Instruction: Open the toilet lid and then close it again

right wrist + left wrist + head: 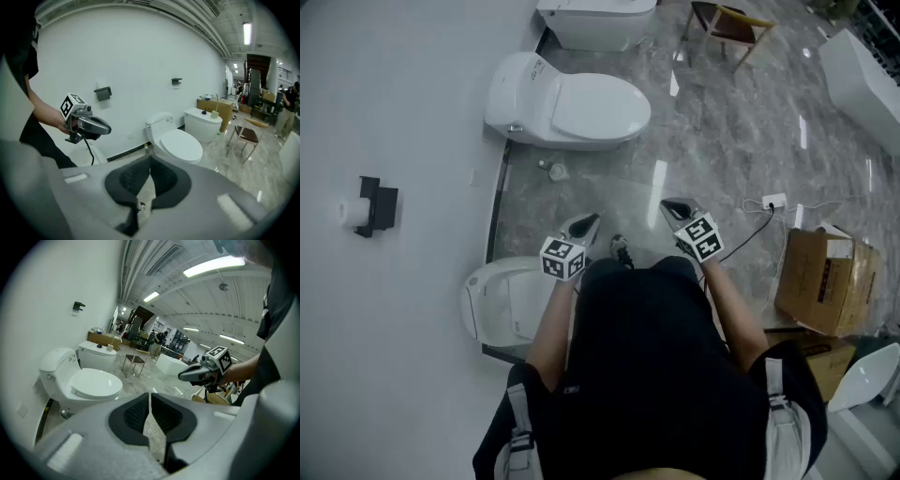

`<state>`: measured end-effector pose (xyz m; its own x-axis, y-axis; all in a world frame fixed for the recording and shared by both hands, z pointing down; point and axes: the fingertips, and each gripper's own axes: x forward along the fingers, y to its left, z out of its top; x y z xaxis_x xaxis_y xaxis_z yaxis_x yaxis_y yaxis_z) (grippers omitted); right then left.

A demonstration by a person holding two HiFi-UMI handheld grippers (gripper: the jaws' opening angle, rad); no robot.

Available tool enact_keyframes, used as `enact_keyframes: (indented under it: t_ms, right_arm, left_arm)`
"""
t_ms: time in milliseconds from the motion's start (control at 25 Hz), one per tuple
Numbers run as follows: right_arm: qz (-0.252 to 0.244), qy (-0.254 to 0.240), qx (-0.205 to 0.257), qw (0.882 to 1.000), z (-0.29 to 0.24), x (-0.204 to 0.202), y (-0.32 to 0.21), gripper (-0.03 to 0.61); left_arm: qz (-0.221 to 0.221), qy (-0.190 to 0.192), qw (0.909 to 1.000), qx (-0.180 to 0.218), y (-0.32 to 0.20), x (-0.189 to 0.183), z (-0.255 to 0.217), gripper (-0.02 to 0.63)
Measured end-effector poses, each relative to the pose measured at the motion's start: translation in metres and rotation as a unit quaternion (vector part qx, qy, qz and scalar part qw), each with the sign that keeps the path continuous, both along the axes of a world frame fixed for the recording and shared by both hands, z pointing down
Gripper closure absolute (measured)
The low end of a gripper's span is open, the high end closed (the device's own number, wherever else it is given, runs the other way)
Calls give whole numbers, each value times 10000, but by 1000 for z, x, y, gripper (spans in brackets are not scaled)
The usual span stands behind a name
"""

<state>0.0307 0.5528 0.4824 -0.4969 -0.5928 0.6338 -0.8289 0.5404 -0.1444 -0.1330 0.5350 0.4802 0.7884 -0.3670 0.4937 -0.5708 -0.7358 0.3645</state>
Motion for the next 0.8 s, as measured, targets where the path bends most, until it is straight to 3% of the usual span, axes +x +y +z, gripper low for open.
enact_keyframes:
  t_ms: [200,520,800]
  right_arm:
    - [50,20,-90,9999,8,3,-16,575]
    - [23,7,-191,9998,20,17,-49,574]
    - [-474,6,-313,9984,30,45,-101,574]
  left_arm:
    - [68,33,10000,3,-22,3,-2,588]
    - [-277,-12,9992,-299,-42,4,14,589]
    - [-749,-143,9962,-414,-79,31,21,588]
